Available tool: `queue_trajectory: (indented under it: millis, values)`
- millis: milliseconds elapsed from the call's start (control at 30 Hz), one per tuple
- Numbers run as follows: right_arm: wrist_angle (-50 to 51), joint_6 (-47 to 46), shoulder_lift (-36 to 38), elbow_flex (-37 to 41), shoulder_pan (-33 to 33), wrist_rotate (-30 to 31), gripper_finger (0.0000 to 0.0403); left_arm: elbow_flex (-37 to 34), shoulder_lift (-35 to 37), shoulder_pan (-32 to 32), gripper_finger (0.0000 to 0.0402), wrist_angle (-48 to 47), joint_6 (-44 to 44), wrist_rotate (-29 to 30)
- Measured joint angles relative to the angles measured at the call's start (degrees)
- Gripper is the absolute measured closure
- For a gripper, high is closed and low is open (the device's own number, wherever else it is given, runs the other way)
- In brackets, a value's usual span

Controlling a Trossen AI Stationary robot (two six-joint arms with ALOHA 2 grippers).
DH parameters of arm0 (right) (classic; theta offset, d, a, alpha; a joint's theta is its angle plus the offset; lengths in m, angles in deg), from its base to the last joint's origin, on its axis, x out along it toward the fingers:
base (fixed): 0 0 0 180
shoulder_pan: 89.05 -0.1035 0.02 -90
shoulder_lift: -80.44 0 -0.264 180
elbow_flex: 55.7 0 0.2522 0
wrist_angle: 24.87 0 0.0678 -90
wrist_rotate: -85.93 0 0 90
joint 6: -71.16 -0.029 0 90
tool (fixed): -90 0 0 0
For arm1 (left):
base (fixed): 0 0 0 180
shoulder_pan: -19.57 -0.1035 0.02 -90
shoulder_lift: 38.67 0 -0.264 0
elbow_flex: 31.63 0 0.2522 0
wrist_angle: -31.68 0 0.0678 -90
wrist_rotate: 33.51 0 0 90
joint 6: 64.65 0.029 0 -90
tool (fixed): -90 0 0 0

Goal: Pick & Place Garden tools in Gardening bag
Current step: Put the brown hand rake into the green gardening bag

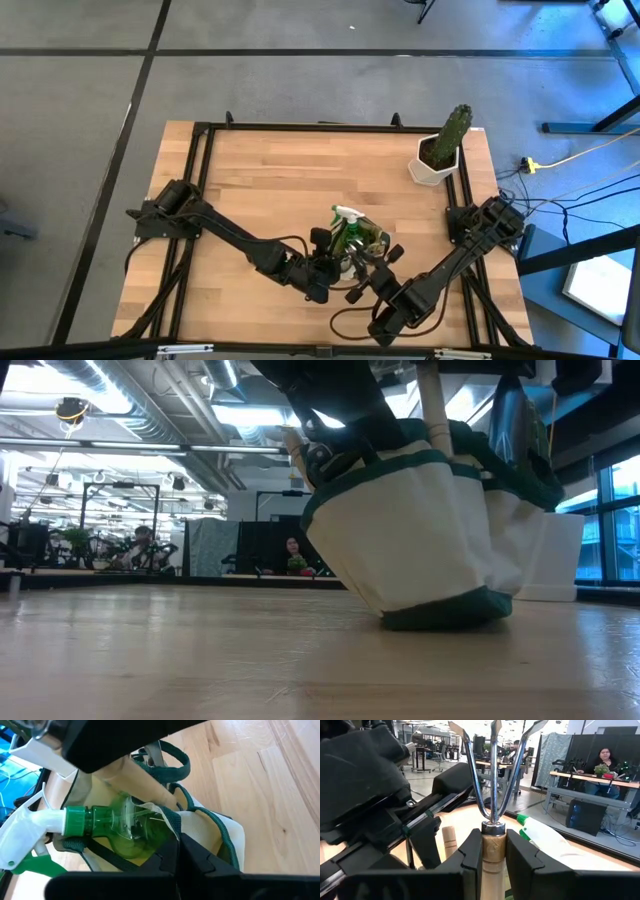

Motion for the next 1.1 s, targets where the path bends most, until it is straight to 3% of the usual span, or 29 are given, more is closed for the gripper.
queue_trajectory:
  millis: [633, 1100]
  values:
    - [-5.1, 0.8, -2.9, 0.0, 1.4, 0.3, 0.0345, 0.0, 0.0, 0.0, 0.0399, 0.5, 0.4, -0.4]
    - [-18.7, 15.7, -3.9, 0.0, 0.5, 0.2, 0.0345, 0.0, 0.0, 0.2, 0.0399, 0.5, 0.5, 0.1]
